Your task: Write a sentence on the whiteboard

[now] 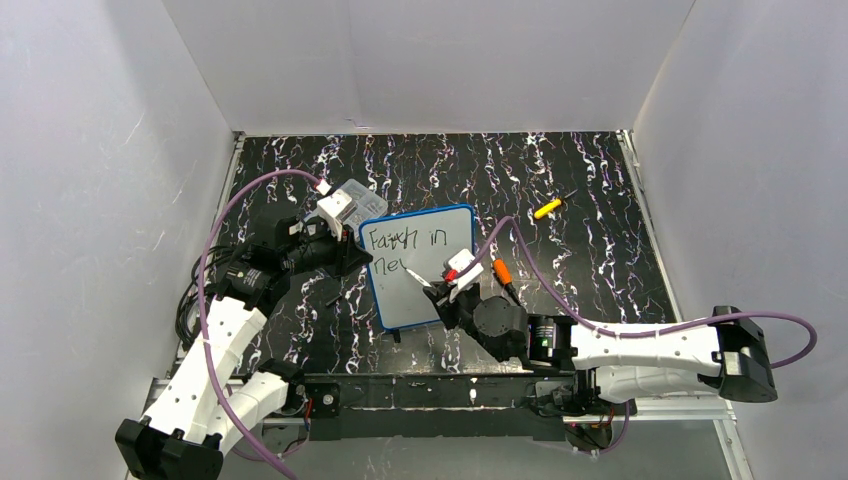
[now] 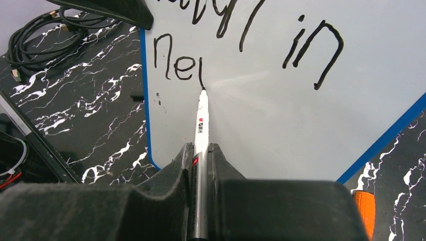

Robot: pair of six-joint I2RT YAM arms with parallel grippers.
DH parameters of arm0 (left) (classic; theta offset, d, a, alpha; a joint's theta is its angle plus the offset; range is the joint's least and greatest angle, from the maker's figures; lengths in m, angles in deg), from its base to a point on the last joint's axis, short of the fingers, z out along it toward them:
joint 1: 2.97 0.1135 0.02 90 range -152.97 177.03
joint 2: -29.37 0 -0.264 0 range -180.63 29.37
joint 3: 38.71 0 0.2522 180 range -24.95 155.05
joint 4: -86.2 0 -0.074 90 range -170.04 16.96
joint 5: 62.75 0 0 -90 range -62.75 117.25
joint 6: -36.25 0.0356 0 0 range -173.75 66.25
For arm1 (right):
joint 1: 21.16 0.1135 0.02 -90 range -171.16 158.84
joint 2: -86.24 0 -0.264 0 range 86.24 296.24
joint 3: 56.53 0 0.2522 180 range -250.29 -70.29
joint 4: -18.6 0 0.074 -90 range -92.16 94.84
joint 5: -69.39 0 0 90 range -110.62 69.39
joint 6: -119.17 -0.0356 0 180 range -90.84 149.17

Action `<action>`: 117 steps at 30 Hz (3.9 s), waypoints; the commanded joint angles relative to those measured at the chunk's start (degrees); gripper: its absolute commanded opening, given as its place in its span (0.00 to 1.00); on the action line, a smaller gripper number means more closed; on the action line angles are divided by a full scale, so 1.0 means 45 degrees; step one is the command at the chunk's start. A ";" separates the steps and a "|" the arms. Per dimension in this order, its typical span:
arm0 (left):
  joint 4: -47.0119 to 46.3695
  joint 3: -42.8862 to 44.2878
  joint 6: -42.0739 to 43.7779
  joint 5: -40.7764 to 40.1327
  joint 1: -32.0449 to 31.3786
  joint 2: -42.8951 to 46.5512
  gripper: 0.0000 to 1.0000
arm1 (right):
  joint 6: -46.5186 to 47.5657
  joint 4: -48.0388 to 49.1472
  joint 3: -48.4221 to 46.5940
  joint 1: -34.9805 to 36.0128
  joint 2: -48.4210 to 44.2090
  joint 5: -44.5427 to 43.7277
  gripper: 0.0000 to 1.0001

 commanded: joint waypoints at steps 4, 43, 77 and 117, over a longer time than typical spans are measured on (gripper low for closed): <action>0.0785 -0.0348 0.0322 -0.0071 -0.0099 -0.0129 0.00 | 0.0555 0.0600 -0.0131 -0.0028 -0.0305 -0.1072 0.01; 0.0792 -0.0328 0.0331 -0.0030 -0.0098 -0.0193 0.00 | -0.0526 -0.0452 0.0224 -0.0028 -0.0366 -0.0992 0.01; 0.0787 -0.0348 0.0324 -0.0078 -0.0103 -0.0189 0.00 | 0.0715 0.0479 0.0362 -0.0028 -0.2264 -0.0608 0.01; 0.0785 -0.0334 0.0310 -0.0008 -0.0098 -0.0238 0.00 | -0.1089 -0.2038 0.0877 -0.0028 -0.2488 -0.2146 0.01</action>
